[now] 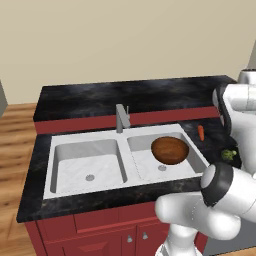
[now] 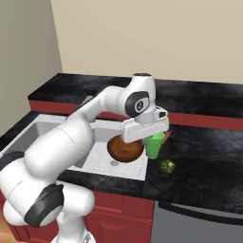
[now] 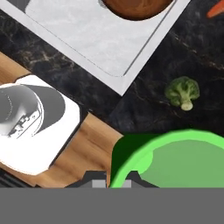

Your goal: Remove the broccoli and carrot from the sink. Then move the bowl and cup from the counter to the sink for washing.

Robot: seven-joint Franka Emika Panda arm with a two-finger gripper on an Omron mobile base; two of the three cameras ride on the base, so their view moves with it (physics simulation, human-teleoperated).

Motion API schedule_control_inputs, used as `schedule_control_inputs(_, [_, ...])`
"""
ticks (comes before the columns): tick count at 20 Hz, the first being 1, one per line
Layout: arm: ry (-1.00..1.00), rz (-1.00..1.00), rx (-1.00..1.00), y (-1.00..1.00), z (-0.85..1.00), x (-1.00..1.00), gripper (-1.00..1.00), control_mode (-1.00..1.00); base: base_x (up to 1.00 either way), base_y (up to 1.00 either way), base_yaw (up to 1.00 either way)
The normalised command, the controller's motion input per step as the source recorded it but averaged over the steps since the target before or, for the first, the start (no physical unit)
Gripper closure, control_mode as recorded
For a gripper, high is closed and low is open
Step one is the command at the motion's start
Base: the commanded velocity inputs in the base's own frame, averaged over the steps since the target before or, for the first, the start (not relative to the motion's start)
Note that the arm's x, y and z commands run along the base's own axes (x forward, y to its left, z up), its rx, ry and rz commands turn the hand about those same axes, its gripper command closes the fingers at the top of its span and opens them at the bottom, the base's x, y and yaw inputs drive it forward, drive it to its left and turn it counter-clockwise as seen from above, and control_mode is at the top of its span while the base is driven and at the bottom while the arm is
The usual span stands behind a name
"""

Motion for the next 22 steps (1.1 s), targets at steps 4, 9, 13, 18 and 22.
schedule_control_inputs(4, [0.00, 0.00, 0.00, 0.43, 0.09, 0.13, 1.00, -1.00, 0.00, 0.00, 0.00])
schedule_control_inputs(9, [0.00, 0.00, 0.00, 0.44, 0.02, 0.17, 1.00, -1.00, 0.00, 0.00, 0.00])
schedule_control_inputs(13, [0.00, 0.00, 0.00, 0.43, 0.00, 0.16, 1.00, -1.00, 0.00, 0.00, 0.00])
schedule_control_inputs(18, [-0.03, 0.01, 0.00, 0.38, 0.00, 0.16, 1.00, -1.00, 0.00, 0.00, 0.00])
schedule_control_inputs(22, [-0.03, 0.03, 0.00, 0.33, -0.01, 0.13, 1.00, -1.00, 0.00, 0.00, 0.00])
